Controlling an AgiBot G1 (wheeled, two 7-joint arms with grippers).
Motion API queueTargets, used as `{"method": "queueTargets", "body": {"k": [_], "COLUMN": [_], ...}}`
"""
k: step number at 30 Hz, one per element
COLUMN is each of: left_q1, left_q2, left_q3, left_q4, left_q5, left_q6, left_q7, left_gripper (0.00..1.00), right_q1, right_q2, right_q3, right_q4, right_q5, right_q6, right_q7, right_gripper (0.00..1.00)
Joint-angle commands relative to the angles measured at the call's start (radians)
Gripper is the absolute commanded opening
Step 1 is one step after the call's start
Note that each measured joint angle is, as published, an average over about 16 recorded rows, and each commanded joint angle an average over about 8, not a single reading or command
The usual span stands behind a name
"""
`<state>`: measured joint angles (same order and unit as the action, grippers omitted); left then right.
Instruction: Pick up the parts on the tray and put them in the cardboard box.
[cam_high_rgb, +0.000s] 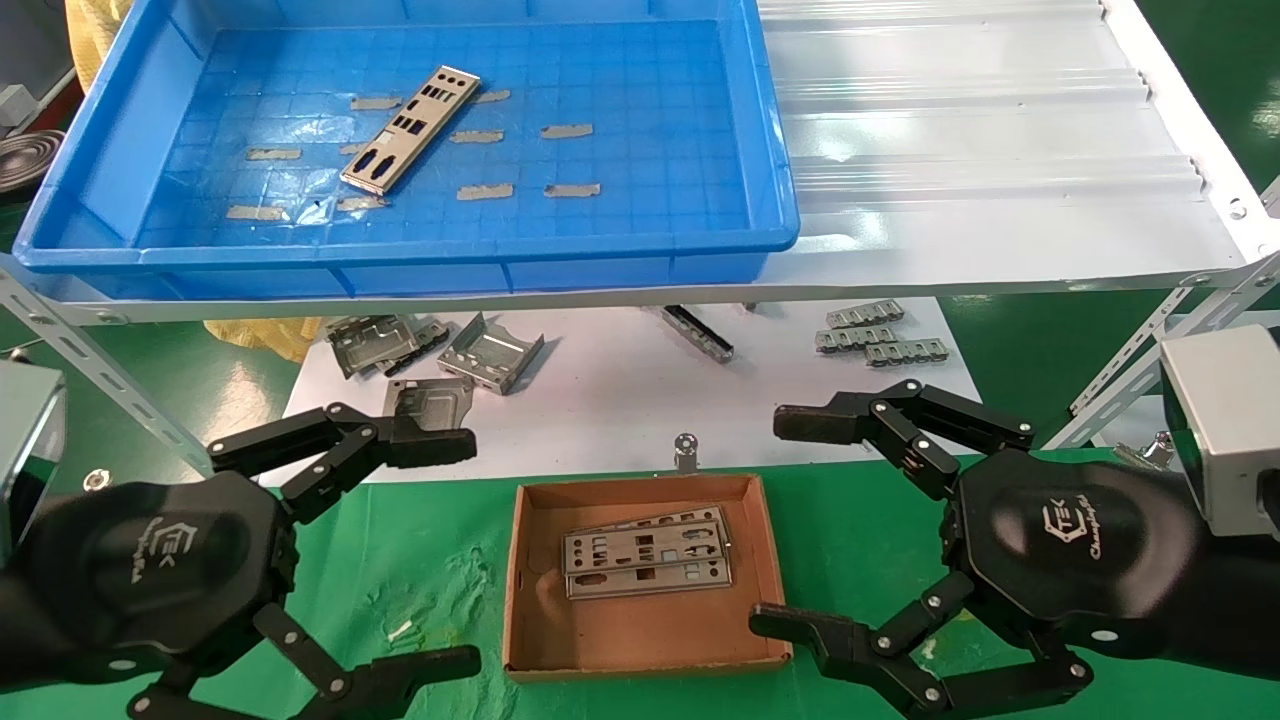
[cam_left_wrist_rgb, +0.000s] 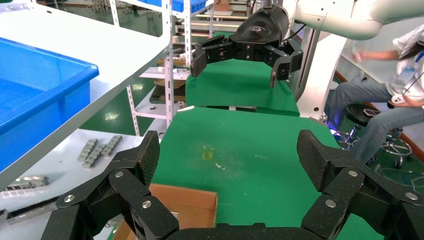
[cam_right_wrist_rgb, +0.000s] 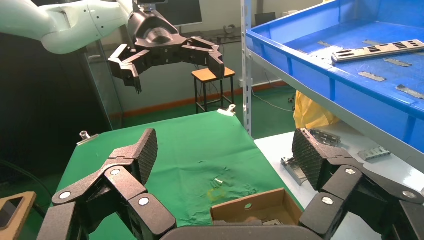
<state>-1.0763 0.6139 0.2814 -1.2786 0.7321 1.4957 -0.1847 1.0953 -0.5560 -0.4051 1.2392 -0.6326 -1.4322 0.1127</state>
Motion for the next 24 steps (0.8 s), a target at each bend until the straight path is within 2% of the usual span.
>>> {"method": "queueTargets", "body": {"k": [1, 24], "left_q1": [0.0, 0.0], "left_q2": [0.0, 0.0], "left_q3": [0.0, 0.0], "left_q4": [0.0, 0.0], "left_q5": [0.0, 0.0], "left_q6": [0.0, 0.0], "left_q7": [0.0, 0.0], "left_gripper": [1.0, 1.0], "right_q1": [0.0, 0.0], "right_q2": [0.0, 0.0], "right_q3": [0.0, 0.0], "right_q4": [0.0, 0.0], "right_q5": [0.0, 0.0], "right_q6": [0.0, 0.0], "right_q7": [0.0, 0.0], "right_gripper": [1.0, 1.0]}}
